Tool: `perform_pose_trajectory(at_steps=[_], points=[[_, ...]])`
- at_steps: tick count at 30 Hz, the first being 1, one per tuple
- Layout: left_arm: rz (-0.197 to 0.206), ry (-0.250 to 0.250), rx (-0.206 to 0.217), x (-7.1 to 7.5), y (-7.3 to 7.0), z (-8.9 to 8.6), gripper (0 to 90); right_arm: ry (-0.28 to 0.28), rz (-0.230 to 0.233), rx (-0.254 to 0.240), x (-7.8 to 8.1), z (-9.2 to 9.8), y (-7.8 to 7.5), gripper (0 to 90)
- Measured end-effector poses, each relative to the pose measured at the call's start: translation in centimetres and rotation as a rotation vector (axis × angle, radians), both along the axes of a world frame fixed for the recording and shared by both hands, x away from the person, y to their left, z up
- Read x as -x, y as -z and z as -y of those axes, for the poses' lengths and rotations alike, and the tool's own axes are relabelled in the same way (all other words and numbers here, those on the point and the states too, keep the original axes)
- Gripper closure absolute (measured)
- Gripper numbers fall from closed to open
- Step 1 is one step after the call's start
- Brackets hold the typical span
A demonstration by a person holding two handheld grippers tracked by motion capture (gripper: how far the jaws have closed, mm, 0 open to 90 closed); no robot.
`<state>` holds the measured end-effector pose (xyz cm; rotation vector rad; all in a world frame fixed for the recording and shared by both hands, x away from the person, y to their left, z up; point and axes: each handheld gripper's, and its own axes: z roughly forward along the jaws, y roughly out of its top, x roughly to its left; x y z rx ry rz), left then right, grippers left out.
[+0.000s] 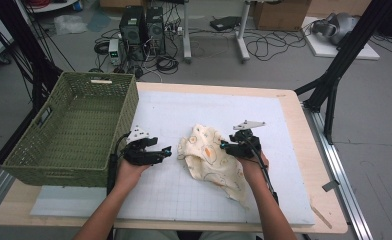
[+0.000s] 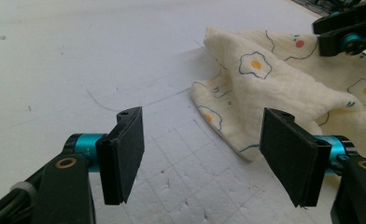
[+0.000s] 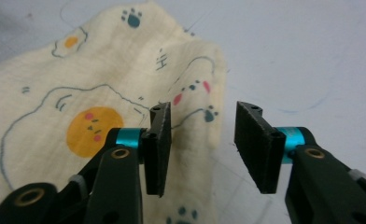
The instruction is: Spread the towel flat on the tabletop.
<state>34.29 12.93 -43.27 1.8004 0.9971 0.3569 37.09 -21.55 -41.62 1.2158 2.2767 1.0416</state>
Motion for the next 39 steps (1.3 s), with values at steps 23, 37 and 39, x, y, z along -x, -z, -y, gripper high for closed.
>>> perform_pose_trajectory(at_steps=[23, 37, 39], points=[[-0.013, 0.018, 0.005, 0.0, 0.2, 0.4, 31.6, -0.035, -0.037, 0.227, 6.5, 5.8, 0.9, 77.7], [0.008, 0.073, 0.081, -1.6, -0.7, 2.5, 39.1, 0.06, 0.104, 0.106, 6.4, 6.9, -0.3, 38.1], [0.004, 0.09, 0.076, -2.4, -0.9, 3.4, 40.2, 0.06, 0.109, 0.102, 6.4, 7.0, -0.3, 38.0]])
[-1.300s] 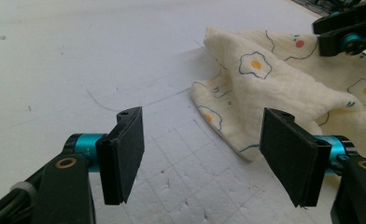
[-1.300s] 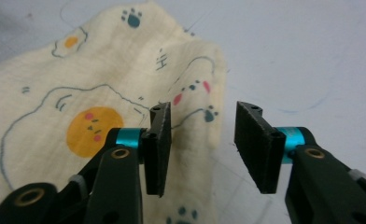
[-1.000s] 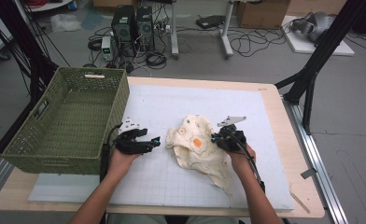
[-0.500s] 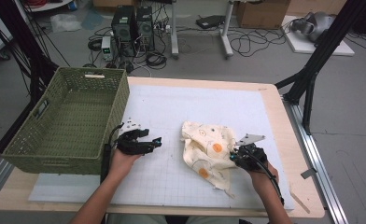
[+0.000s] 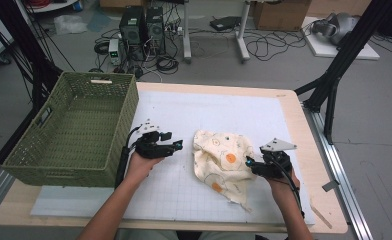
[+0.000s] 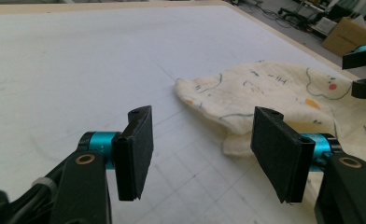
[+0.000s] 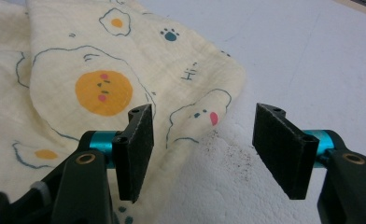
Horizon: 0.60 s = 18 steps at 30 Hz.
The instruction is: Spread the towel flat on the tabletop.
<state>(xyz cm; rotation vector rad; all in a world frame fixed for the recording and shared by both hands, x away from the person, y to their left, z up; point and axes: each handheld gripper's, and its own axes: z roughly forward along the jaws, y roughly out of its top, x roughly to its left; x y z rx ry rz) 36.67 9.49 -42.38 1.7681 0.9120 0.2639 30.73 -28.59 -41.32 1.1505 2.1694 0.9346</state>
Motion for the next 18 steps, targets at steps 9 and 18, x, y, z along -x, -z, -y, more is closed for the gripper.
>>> perform_pose_trajectory(at_steps=[9, 18], points=[[-0.054, 0.044, -0.05, -2.9, 0.4, 4.7, 37.0, 0.019, 0.008, -0.038, 0.1, 0.7, -0.3, 37.5], [-0.079, 0.109, -0.209, -3.6, 1.8, 8.7, 38.4, 0.03, 0.01, -0.053, 0.1, 1.2, -0.3, 36.6]])
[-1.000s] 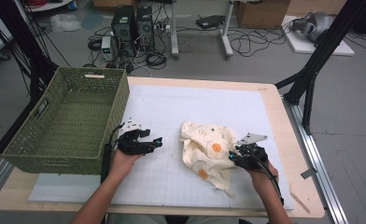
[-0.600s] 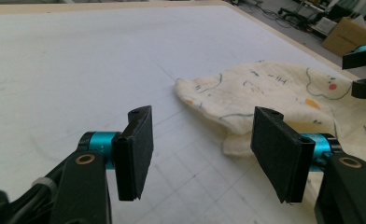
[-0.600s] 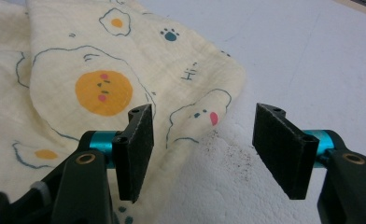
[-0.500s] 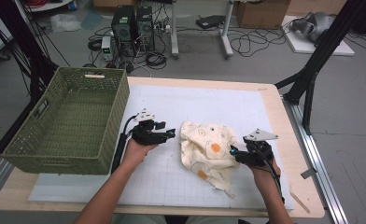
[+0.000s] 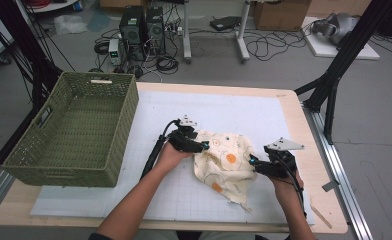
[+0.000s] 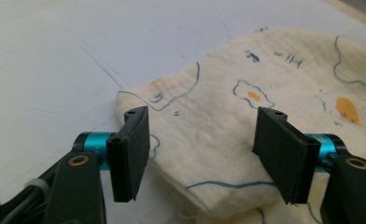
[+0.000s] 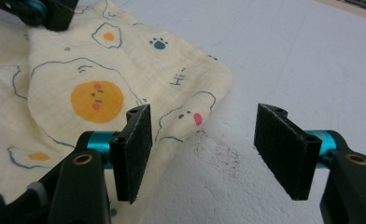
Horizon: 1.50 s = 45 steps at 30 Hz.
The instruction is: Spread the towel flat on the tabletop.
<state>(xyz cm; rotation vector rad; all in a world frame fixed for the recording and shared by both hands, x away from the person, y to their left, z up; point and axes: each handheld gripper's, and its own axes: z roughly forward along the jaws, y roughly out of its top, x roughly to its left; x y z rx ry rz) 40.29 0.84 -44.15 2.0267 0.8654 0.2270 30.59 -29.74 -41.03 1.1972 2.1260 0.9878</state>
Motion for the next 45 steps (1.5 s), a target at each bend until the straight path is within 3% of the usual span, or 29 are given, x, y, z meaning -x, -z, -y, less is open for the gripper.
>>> perform_pose_trajectory(at_steps=[2, 4, 8, 11, 13, 18, 20, 23, 29, 31, 34, 38, 42, 45], points=[[0.0, 0.014, -0.048, 0.2, 0.4, 0.6, 44.4, 0.003, -0.003, -0.002, 0.0, 0.1, 0.0, 36.6], [0.007, 0.019, -0.055, 0.2, 0.6, 0.6, 48.9, 0.001, -0.003, -0.003, 0.0, 0.1, 0.1, 36.5], [0.037, 0.028, -0.07, 0.3, 0.0, 0.0, 81.7, -0.002, -0.006, -0.003, 0.0, 0.1, 0.1, 36.3], [0.029, -0.003, -0.028, 0.1, -0.7, -1.2, 85.7, -0.005, -0.01, -0.001, -0.1, 0.1, 0.2, 36.1], [0.024, -0.023, -0.004, 0.0, -1.1, -2.2, 85.8, -0.004, -0.013, -0.001, -0.1, 0.0, 0.2, 36.1], [0.006, -0.086, 0.001, 0.1, -1.4, -5.8, 85.6, 0.0, -0.014, -0.013, -0.1, 0.1, 0.2, 36.3], [-0.004, -0.122, 0.025, 0.2, -1.5, -7.4, 85.1, 0.005, -0.015, -0.016, -0.1, 0.1, 0.3, 36.8], [0.012, -0.15, 0.067, 0.7, -1.8, -9.1, 82.4, 0.008, -0.019, -0.024, -0.2, 0.1, 0.3, 37.2], [0.022, -0.18, 0.063, 1.3, -1.7, -11.0, 83.1, 0.026, -0.022, -0.059, -0.7, 0.0, 0.2, 37.3], [0.011, -0.183, 0.048, 1.4, -1.5, -11.2, 83.5, 0.029, -0.022, -0.066, -1.0, -0.2, 0.1, 38.2], [0.031, -0.18, 0.035, 1.8, -1.7, -10.9, 81.7, 0.05, -0.008, -0.045, -2.0, -0.5, 0.0, 41.0], [0.053, -0.184, 0.06, 2.0, -2.0, -10.1, 62.7, 0.091, -0.023, -0.08, -4.2, -0.3, 0.3, 51.6], [0.012, -0.18, 0.091, 1.7, -1.2, -8.7, 49.5, 0.084, -0.05, -0.086, -5.9, -1.1, 1.1, 59.8], [-0.008, -0.149, 0.076, 1.5, -0.2, -7.0, 45.6, 0.042, -0.083, -0.071, -6.9, -2.5, 1.7, 61.3]])
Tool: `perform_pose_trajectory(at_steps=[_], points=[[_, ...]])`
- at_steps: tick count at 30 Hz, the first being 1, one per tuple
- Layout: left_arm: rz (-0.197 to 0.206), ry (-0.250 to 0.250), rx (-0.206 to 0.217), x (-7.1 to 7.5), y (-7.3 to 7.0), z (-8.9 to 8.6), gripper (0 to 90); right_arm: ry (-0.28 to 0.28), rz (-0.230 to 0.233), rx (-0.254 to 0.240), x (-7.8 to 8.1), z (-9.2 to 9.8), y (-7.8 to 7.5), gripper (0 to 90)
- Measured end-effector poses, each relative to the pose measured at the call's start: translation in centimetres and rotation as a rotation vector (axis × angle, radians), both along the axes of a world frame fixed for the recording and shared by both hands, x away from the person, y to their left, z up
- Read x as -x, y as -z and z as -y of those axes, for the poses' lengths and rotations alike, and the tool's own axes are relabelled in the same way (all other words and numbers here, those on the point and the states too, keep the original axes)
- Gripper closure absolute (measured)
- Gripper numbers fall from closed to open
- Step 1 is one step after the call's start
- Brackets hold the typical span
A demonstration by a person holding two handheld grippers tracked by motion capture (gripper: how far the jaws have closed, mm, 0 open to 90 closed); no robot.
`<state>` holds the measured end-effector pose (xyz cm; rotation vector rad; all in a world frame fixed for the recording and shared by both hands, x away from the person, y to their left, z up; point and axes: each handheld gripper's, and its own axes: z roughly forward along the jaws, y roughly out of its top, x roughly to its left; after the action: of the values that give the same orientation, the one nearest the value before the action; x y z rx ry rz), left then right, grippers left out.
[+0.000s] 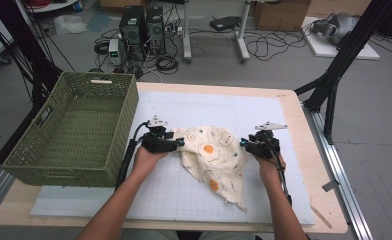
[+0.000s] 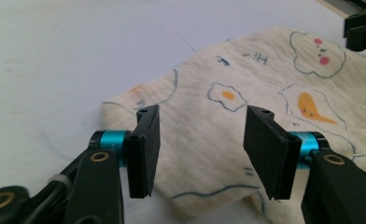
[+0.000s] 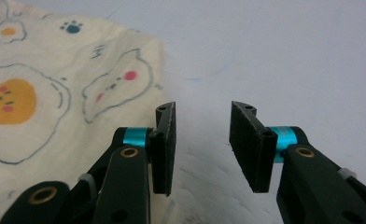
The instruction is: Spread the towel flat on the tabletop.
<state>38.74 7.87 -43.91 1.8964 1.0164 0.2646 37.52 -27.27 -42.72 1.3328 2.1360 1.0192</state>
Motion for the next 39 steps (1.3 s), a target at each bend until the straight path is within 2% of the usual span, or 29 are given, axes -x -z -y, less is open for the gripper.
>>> perform_pose_trajectory(at_steps=[2, 3, 4, 5, 6, 7, 8, 11, 13, 16, 19, 22, 24, 28, 30, 32, 34, 37, 39], points=[[-0.003, 0.027, -0.038, 0.1, 0.6, 0.9, 46.2, -0.04, -0.018, 0.01, -0.3, -1.2, 0.3, 61.3], [-0.003, 0.049, -0.073, 0.1, 0.8, 1.3, 48.9, -0.062, -0.019, 0.019, -0.4, -1.8, 0.4, 61.3], [0.004, 0.065, -0.109, 0.3, 1.0, 1.5, 54.4, -0.077, -0.02, 0.018, -0.4, -2.3, 0.5, 61.1], [0.014, 0.064, -0.116, 0.4, 0.9, 1.5, 58.0, -0.093, -0.021, 0.021, -0.3, -2.8, 0.5, 60.8], [0.015, 0.066, -0.116, 0.4, 0.7, 1.4, 68.9, -0.109, -0.022, 0.022, -0.3, -3.1, 0.6, 60.2], [0.024, 0.064, -0.142, 0.6, 0.5, 1.3, 76.5, -0.121, -0.029, 0.028, -0.2, -3.4, 0.6, 59.7], [0.026, 0.066, -0.158, 0.6, 0.4, 1.1, 79.7, -0.139, -0.036, 0.032, -0.2, -3.8, 0.7, 58.2], [0.037, 0.054, -0.215, 1.0, -0.3, 0.1, 80.7, -0.173, -0.042, 0.048, 0.0, -4.4, 0.8, 55.6], [0.056, 0.016, -0.198, 1.5, -0.6, -1.0, 80.9, -0.196, -0.051, 0.046, 0.1, -4.8, 0.8, 53.7], [0.041, -0.019, -0.189, 2.0, -0.4, -2.4, 80.7, -0.212, -0.041, 0.014, 0.2, -4.9, 0.6, 53.5], [0.032, -0.028, -0.167, 2.7, 0.1, -3.4, 80.5, -0.149, -0.007, -0.03, -0.2, -4.4, -0.1, 55.1], [0.024, -0.026, -0.157, 2.9, 0.1, -3.9, 80.5, -0.067, 0.012, -0.035, -1.1, -3.9, -0.6, 58.5], [0.024, -0.028, -0.148, 3.0, 0.0, -4.0, 80.5, -0.031, 0.003, -0.019, -2.0, -4.1, -0.7, 59.3], [0.022, -0.018, -0.15, 3.1, 0.1, -3.9, 80.1, -0.026, 0.006, -0.01, -3.8, -5.4, -0.5, 61.3], [0.025, -0.018, -0.146, 3.2, 0.0, -3.9, 79.8, -0.023, -0.024, -0.001, -4.7, -6.3, 0.0, 60.9], [0.023, -0.018, -0.143, 3.2, 0.0, -3.9, 79.5, -0.052, -0.05, 0.016, -5.5, -7.1, 0.6, 59.4], [0.021, -0.02, -0.141, 3.2, 0.0, -4.0, 79.2, -0.097, -0.091, -0.007, -6.0, -7.8, 1.1, 56.0], [0.02, -0.017, -0.141, 3.1, 0.1, -3.9, 78.9, -0.183, -0.11, -0.037, -5.8, -8.8, 1.2, 52.7], [0.019, -0.016, -0.143, 3.1, 0.1, -3.9, 78.6, -0.236, -0.122, -0.022, -5.4, -9.5, 1.2, 50.1]])
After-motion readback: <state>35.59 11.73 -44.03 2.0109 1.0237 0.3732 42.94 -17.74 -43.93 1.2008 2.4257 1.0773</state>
